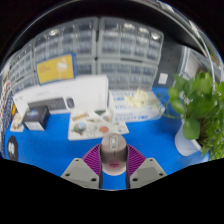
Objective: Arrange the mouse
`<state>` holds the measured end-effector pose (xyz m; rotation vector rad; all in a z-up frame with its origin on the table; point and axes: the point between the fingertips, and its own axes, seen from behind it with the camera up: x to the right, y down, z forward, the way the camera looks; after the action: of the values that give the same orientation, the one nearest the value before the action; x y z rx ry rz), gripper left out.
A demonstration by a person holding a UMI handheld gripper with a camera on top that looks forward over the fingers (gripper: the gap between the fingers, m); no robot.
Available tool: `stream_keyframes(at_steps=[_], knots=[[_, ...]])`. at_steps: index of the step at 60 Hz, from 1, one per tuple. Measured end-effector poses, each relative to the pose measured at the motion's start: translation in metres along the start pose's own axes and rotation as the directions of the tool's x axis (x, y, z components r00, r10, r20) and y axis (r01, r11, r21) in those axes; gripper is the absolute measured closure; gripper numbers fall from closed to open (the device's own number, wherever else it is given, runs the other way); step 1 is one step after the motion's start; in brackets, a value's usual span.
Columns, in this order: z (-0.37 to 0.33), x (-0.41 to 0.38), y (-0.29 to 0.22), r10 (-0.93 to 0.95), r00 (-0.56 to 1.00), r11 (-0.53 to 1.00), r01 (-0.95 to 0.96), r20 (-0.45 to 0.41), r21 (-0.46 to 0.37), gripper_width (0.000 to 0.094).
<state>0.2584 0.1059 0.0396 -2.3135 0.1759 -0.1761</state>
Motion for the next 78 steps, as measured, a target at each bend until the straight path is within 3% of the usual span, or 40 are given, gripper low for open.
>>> stream_keyframes(at_steps=[6, 15, 25, 32, 40, 48, 56, 58, 70, 75, 78], knots=[[-0.051, -0.047, -0.052, 0.03, 0.999, 0.995, -0.028, -0.011, 0.097, 0.0634], [-0.134, -0.161, -0.121, 0.026, 0.999, 0.97, -0.034, 0.038, 0.241, 0.0632], [-0.179, -0.32, -0.144, -0.024, 0.988, 0.952, -0.024, 0.151, 0.304, 0.0633], [-0.168, -0.424, -0.105, -0.071, 0.973, 0.966, 0.012, 0.22, 0.259, 0.0633], [-0.129, -0.499, -0.016, -0.112, 0.961, 0.988, 0.081, 0.252, 0.13, 0.0636], [-0.1, -0.529, 0.059, -0.145, 0.953, 0.989, 0.144, 0.265, 0.023, 0.0622], [-0.086, -0.532, 0.103, -0.15, 0.955, 0.985, 0.167, 0.257, -0.043, 0.0598], [-0.084, -0.532, 0.1, -0.155, 0.955, 0.987, 0.163, 0.254, -0.012, 0.0602], [-0.086, -0.531, 0.101, -0.151, 0.953, 0.987, 0.16, 0.261, -0.015, 0.0462], [-0.088, -0.521, 0.097, -0.145, 0.962, 0.987, 0.156, 0.234, -0.032, 0.0207], [-0.091, -0.515, 0.087, -0.135, 0.965, 0.99, 0.142, 0.225, -0.016, 0.0171]])
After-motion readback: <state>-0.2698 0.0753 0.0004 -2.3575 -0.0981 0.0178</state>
